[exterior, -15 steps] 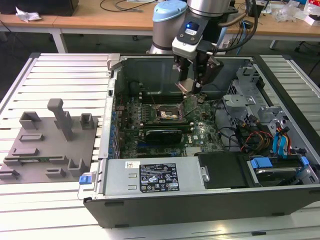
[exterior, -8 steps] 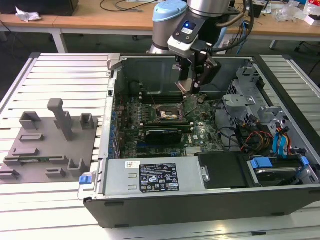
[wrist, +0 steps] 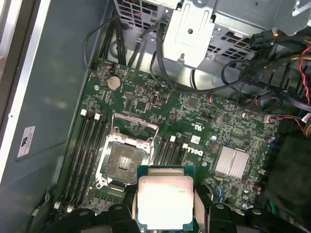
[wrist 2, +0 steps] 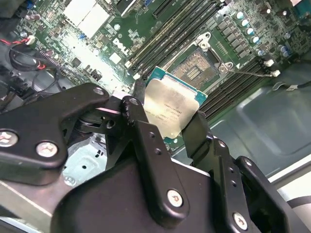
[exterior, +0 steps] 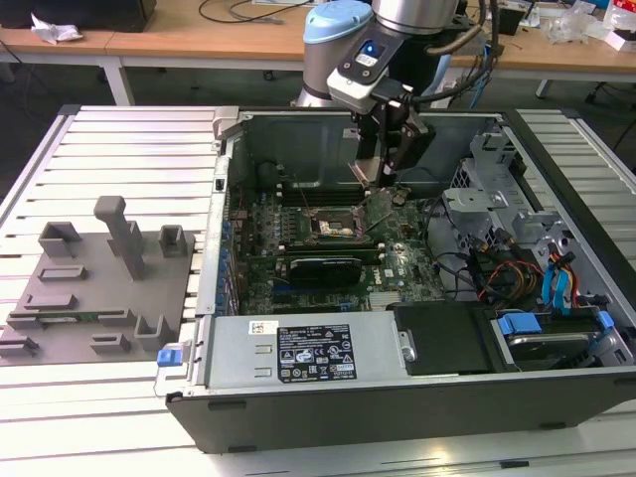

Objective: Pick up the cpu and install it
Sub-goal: 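Place the cpu into insertion slot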

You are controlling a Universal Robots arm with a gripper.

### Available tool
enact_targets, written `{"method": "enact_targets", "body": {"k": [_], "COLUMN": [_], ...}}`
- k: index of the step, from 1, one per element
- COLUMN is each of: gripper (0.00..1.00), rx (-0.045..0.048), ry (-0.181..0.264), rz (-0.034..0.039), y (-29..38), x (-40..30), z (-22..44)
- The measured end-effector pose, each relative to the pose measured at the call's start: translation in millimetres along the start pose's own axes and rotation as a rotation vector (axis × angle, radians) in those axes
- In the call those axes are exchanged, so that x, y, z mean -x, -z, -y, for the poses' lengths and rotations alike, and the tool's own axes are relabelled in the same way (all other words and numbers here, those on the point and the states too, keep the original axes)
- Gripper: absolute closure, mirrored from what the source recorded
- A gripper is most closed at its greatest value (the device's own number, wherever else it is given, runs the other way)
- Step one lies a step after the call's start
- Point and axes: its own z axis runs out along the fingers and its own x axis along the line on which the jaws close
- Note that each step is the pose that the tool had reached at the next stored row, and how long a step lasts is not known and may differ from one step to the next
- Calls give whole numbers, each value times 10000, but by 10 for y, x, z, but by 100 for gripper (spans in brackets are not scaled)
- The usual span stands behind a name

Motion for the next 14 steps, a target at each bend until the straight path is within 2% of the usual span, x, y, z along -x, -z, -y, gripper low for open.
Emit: {"method": "enact_targets", "body": {"k": [6, 7, 8, 14], "gripper": [45, 45, 45, 45], "rx": [-16, -33, -43, -43], "ry": [-594, -1215, -1581, -1581], "rz": [-28, -59, -75, -77], "y": [-4, -17, -21, -71], "x": [0, -1, -1, -9], "z": [0, -1, -1, 20]}}
